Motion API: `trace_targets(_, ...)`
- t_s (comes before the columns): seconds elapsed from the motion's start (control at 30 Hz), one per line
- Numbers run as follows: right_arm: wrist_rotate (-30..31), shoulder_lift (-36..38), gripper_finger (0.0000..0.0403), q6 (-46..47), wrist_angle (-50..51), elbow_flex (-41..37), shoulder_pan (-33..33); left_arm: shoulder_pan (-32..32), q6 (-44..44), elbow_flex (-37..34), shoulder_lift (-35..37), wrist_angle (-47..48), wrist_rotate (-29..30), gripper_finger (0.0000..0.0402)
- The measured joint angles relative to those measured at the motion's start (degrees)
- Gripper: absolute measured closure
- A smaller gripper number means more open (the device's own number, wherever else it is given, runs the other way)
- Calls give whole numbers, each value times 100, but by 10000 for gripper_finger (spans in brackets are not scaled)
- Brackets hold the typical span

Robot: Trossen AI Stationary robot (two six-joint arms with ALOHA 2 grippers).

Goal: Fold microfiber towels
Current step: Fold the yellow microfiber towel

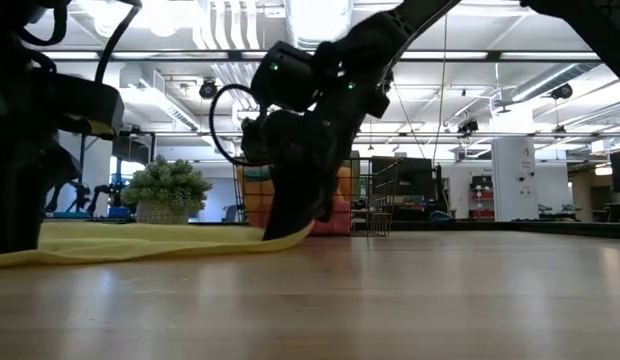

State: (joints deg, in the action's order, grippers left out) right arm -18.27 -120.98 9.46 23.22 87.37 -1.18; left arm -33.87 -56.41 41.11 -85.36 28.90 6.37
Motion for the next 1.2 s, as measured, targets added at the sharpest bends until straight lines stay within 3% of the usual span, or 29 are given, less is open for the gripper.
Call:
trace_targets(0.27,-35,150,394,1174,327,-24,632,-9,-28,99,0,78,-515,244)
trace_targets(0.6,-117,175,394,1813,281,0,1469,-38,-67,104,8,61,-989,244)
trace_targets(0.73,-122,174,394,1725,171,0,1635,-139,-349,109,11,42,-1445,244)
trace_targets(0.9,-122,176,394,1334,158,15,1660,-380,-484,377,13,-18,-1563,244)
trace_targets(1.2,-121,1011,394,306,238,14,1673,-646,-1066,1315,-79,20,-878,260)
